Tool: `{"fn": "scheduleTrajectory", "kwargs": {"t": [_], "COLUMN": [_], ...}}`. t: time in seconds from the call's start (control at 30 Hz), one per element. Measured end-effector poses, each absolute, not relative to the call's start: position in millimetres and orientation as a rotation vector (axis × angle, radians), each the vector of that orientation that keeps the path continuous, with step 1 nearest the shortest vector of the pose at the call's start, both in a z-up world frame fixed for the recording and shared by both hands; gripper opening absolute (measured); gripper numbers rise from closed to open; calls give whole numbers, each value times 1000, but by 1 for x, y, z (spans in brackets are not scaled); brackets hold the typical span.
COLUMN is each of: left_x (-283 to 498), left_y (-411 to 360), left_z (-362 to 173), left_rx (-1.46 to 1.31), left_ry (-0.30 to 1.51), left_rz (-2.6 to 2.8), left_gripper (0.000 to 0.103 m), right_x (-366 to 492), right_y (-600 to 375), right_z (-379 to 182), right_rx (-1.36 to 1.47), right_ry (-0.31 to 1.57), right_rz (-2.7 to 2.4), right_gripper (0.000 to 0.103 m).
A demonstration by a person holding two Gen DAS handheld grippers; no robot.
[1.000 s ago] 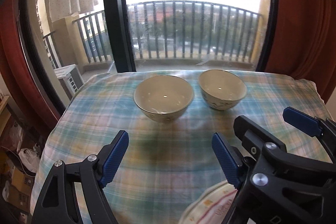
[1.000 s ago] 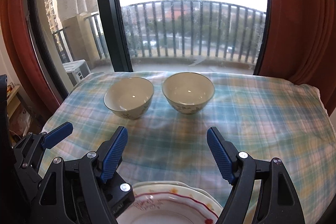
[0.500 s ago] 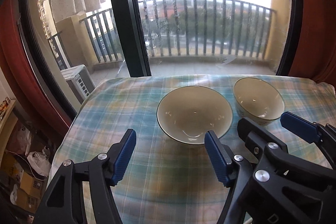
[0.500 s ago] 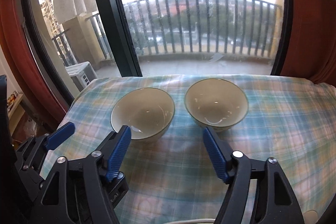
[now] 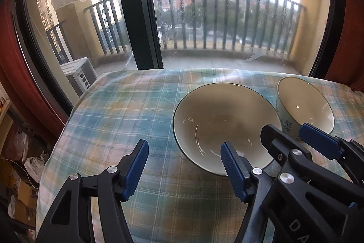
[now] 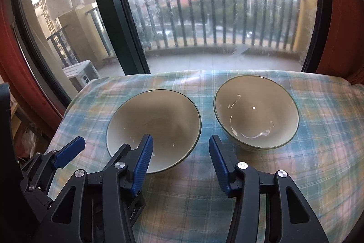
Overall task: Organize plates and bowls
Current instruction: 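Move both tools to the next cream bowl and grasp its rim, then lift the cream bowl with both tools and carry it toward the plate stack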
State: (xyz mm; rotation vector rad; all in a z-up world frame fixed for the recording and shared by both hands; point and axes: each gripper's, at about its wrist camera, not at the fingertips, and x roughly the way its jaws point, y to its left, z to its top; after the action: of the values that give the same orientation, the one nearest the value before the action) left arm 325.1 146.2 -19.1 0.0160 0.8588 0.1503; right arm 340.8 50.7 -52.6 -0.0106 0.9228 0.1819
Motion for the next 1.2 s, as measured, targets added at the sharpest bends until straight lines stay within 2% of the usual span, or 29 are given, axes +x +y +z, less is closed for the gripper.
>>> {"fn": "scheduleTrajectory", "kwargs": {"t": [0.3,0.33,0.37,0.43,0.53,0.6,0.8,1.2], "left_x": [347,349,350,352,356,358,363,352], "left_y": [149,149,149,148,149,147,147,144], "left_z": [-30,-31,-33,-34,-37,-38,-44,-43], "left_rx": [-31,-29,-20,-13,-39,-22,-24,-30], "left_ry": [895,900,902,899,915,916,931,942], "left_rz": [136,137,145,144,120,128,133,122], "left_gripper": [63,58,48,47,46,42,36,36], "right_x": [366,368,370,373,378,382,388,378], "right_y": [54,54,55,54,55,55,52,51], "right_z": [-68,-71,-73,-76,-78,-81,-87,-83], "right_rx": [8,4,-5,-8,-19,-26,-35,-67], "right_ry": [955,961,964,974,977,987,1000,1002], "right_rz": [139,139,135,137,142,141,133,128], "right_gripper": [55,55,55,53,45,33,18,15]}}
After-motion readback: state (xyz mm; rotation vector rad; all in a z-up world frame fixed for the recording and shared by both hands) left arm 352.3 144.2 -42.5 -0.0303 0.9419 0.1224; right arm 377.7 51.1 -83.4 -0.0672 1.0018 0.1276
